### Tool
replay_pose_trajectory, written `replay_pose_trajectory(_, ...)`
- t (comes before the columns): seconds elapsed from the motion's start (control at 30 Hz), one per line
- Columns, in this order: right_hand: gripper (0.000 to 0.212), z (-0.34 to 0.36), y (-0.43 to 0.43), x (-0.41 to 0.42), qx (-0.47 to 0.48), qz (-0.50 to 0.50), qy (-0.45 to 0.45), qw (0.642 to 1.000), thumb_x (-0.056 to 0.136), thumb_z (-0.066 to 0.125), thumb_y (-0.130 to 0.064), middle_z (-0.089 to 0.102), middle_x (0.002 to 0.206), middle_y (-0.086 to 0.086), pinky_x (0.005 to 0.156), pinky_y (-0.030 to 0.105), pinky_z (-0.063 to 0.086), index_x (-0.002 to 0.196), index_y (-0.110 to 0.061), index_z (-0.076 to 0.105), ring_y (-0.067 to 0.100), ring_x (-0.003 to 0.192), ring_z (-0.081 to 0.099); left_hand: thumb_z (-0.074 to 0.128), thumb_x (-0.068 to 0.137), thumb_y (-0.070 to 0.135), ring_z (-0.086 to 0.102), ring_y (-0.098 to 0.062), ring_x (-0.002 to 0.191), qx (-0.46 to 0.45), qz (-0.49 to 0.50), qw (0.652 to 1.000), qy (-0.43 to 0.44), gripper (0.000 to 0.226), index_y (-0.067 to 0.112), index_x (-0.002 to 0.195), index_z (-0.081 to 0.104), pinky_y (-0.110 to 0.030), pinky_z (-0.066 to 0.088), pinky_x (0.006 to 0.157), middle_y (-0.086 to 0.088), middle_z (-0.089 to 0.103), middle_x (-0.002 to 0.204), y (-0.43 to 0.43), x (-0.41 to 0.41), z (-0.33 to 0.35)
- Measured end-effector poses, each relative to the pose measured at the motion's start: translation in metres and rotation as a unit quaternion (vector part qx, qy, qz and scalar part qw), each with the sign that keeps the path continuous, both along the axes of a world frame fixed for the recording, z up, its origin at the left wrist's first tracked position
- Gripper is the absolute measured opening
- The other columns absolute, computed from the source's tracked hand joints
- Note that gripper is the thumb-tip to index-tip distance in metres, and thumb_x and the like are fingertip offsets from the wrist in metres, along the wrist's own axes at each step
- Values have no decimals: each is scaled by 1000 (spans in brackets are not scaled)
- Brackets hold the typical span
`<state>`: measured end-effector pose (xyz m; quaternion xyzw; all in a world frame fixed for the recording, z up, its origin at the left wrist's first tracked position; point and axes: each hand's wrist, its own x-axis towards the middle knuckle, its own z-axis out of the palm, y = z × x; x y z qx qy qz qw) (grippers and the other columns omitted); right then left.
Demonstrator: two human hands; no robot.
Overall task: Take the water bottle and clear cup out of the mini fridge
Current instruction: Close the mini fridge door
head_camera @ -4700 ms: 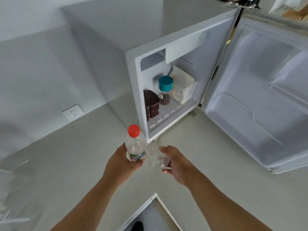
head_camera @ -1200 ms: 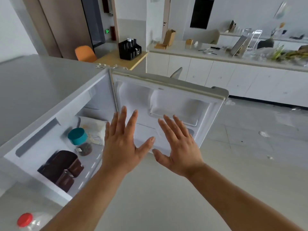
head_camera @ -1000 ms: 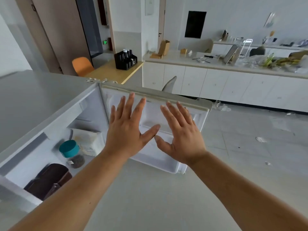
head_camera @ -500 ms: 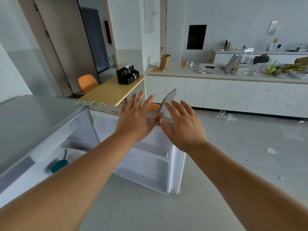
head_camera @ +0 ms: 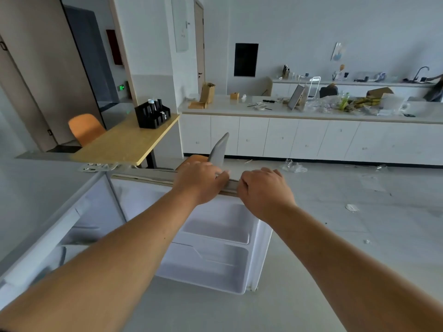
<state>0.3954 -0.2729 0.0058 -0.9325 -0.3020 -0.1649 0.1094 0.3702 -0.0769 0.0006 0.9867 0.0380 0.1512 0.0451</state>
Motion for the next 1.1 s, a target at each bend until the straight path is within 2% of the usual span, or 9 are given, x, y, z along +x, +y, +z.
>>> replay_pose_trajectory(0.03, 29, 0, 2, 0, 0, -3, -1, 1000, 99, 43, -34, 48, 66, -7, 84, 36, 40, 72, -23, 50, 21, 77, 48, 18, 101, 58, 59, -23, 71, 0, 5, 1000, 0, 65, 19, 64, 54, -35, 38, 63, -1, 61, 69, 0, 1, -1)
replay_pose_trajectory(0.1, 27, -2, 3, -1, 4, -7, -5, 1000, 98, 45, -32, 46, 66, -8, 84, 35, 38, 73, -24, 48, 21, 77, 48, 21, 101, 53, 57, -21, 61, 4, 10, 1000, 1, 61, 19, 62, 54, -34, 35, 58, -2, 60, 62, -1, 3, -3)
replay_pose_trajectory(0.2, 25, -3, 3, -4, 6, -10, -16, 1000, 97, 46, -32, 45, 66, -8, 84, 34, 37, 73, -25, 48, 22, 78, 51, 20, 99, 49, 57, -22, 60, 11, 5, 1000, -9, 60, 18, 62, 56, -34, 39, 60, -4, 61, 62, -1, 2, -3)
replay_pose_trajectory(0.5, 27, -1, 0, -16, -11, -4, -17, 1000, 101, 42, -34, 59, 74, -4, 86, 35, 38, 77, -24, 51, 22, 81, 54, 26, 102, 45, 49, -22, 54, 14, -9, 999, -30, 57, 17, 60, 51, -33, 33, 57, -5, 56, 58, -4, -11, -2)
replay_pose_trajectory(0.67, 30, 2, -4, -27, -17, 13, -16, 1000, 102, 42, -33, 48, 69, -6, 86, 35, 40, 74, -24, 46, 20, 75, 44, 28, 101, 45, 48, -21, 54, 9, -12, 999, -29, 55, 17, 59, 50, -33, 31, 57, -5, 53, 58, -5, -19, -1)
replay_pose_trajectory(0.77, 33, 6, -6, -37, -24, 30, -20, 999, 101, 43, -32, 44, 63, -7, 78, 34, 39, 70, -22, 44, 21, 70, 42, 31, 99, 46, 48, -21, 54, -7, -17, 1000, -26, 52, 16, 60, 49, -33, 33, 57, -5, 53, 57, -5, -25, -1)
replay_pose_trajectory(0.97, 35, 10, -13, -59, -15, 54, 1, 998, 100, 42, -36, 50, 63, -5, 51, 28, 23, 70, -21, 50, 17, 63, 48, 35, 98, 46, 48, -21, 55, -29, -6, 1000, 8, 51, 16, 59, 45, -33, 28, 57, -5, 51, 57, -4, -42, 0)
replay_pose_trajectory(1.1, 33, 13, -14, -75, -25, 79, 25, 996, 100, 39, -39, 53, 66, -7, 47, 26, 28, 73, -24, 51, 9, 61, 49, 35, 95, 46, 44, -24, 55, -31, 0, 999, 36, 47, 16, 59, 43, -34, 26, 57, -4, 47, 57, -4, -56, 3)
